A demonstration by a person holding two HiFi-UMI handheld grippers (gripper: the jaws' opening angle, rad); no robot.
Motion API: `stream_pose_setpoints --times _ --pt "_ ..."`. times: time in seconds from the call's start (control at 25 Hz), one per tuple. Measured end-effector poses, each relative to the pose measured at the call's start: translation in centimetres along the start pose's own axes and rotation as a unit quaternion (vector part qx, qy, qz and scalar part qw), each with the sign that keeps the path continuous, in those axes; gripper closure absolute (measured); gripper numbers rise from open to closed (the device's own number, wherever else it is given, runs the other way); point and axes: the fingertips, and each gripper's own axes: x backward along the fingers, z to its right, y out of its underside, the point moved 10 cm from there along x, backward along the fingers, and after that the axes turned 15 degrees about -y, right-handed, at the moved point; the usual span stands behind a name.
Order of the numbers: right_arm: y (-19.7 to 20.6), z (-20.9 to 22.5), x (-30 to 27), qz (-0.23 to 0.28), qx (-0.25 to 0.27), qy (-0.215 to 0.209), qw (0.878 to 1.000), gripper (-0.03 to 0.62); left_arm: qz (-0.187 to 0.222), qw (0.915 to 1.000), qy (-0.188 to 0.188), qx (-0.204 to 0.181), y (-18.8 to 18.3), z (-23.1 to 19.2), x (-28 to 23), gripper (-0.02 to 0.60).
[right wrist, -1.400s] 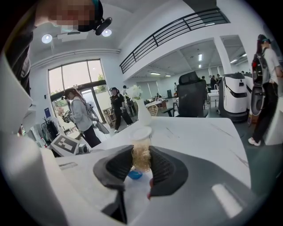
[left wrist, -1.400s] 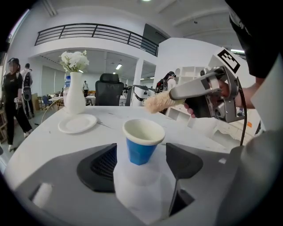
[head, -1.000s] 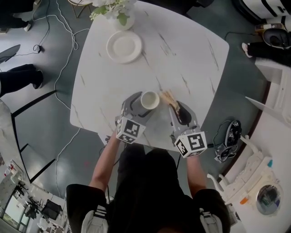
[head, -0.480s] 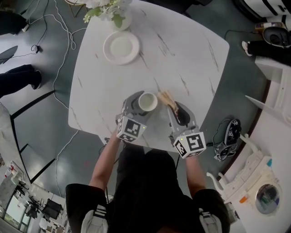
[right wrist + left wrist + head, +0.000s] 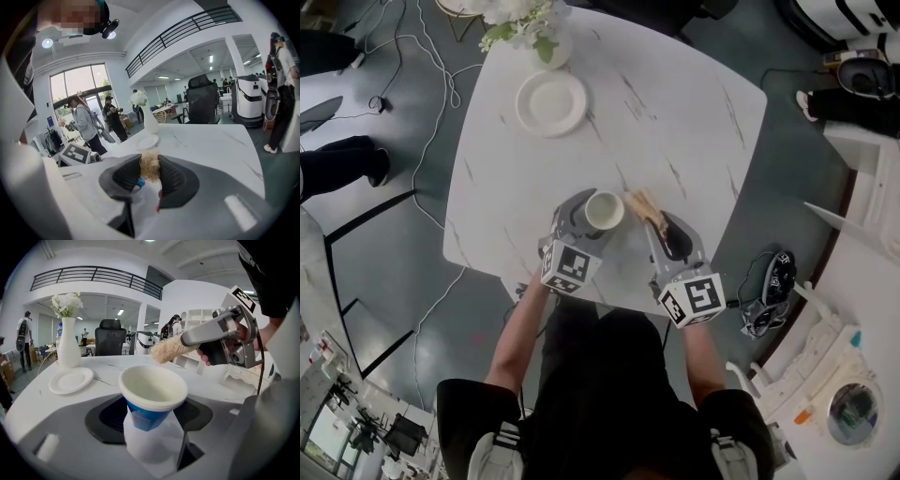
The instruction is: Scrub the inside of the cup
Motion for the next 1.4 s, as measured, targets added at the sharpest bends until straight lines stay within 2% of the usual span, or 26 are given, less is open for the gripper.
stream_pose_setpoints --times 0.36,0.6,0.88,1.04,1.4 --pt "-3.1 -4.1 2.0 0.012 0.052 -0.053 0.997 0.485 0.006 0.9996 -0.017 -0.021 -2.7 0.6 2.8 0.265" --pt "-3.7 -7.0 3.3 0.006 0.075 -0.081 0.994 0.485 0.015 0.9984 -0.034 -0.042 -4.6 1.6 5.5 0.265" --pt "-3.5 -9.8 4.2 -0.028 0.097 -0.111 0.989 0.485 0.028 0.9938 -0.068 -0.083 -5.9 3.0 8.9 0.265" --pt "-3.0 -11.6 4.4 -0.057 0.108 -0.118 0.985 0.485 0.032 0.9906 -0.077 -0.109 -6.2 3.9 10.6 0.265" --pt "-1.7 -13.7 4.2 -0.097 0.125 -0.111 0.981 0.485 0.032 0.9861 -0.086 -0.138 -5.6 5.2 13.4 0.267"
